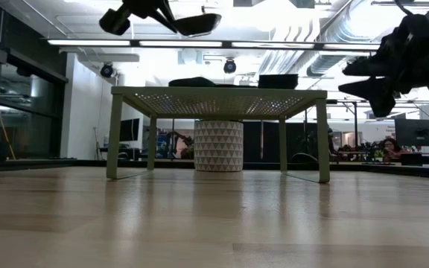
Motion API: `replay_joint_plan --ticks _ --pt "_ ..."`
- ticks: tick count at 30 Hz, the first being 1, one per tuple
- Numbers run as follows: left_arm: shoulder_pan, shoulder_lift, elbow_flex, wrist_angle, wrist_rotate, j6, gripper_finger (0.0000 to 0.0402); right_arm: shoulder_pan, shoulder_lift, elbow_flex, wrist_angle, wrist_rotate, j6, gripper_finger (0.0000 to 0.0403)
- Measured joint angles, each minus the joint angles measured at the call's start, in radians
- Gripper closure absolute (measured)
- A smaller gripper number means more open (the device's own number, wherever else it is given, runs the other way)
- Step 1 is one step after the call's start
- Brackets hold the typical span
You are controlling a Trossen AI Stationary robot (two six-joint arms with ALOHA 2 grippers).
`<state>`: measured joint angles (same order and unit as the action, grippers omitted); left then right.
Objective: Pick & Place Mini shaped plates
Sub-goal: Stack the black leaf plate on the other black leaf plate on the shelf
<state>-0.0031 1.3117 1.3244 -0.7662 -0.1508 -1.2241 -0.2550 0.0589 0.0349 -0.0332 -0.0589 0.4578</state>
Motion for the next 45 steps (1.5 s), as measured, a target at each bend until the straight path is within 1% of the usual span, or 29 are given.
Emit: replay_joint_plan --ticks 3,7,9,12,15,18,25,36,40,45 --pt "-0.002 0.003 0.006 0.004 -0.02 -0.011 0.0401 0.0 0.0 0.0 -0.004 0.022 -0.003 0.0213" --pt "0.0 0.003 0.006 -0.079 -0.048 -0.06 0.0401 0.0 0.0 0.0 -0.005 0.026 0.03 0.0212" --pt "0.019 0.003 0.005 -0.112 -0.052 -0.073 0.0401 0.0 0.0 0.0 -0.004 0.026 0.038 0.0214" --pt "0.064 0.003 0.005 -0.107 -0.005 -0.022 0.0401 0.0 0.0 0.0 -0.004 0.026 0.035 0.0214" --pt "0.115 0.003 0.005 -0.113 0.02 0.007 0.0401 0.0 0.0 0.0 -0.003 0.026 0.039 0.0212" --pt "0.172 0.008 0.005 -0.112 0.094 0.068 0.0401 0.0 0.0 0.0 -0.003 0.026 0.036 0.0214" --pt "0.266 0.086 0.005 -0.12 0.221 0.168 0.0401 0.0 0.0 0.0 -0.002 0.026 0.038 0.0212" --pt "0.265 0.148 0.004 -0.093 0.185 0.173 0.0401 0.001 0.0 0.0 -0.001 0.026 0.039 0.0213" --pt "0.265 0.148 0.004 -0.094 0.158 0.154 0.0401 0.001 0.0 0.0 -0.001 0.026 0.039 0.0214" --pt "0.265 0.148 0.004 -0.097 0.166 0.15 0.0401 0.001 0.0 0.0 -0.001 0.026 0.039 0.0212"
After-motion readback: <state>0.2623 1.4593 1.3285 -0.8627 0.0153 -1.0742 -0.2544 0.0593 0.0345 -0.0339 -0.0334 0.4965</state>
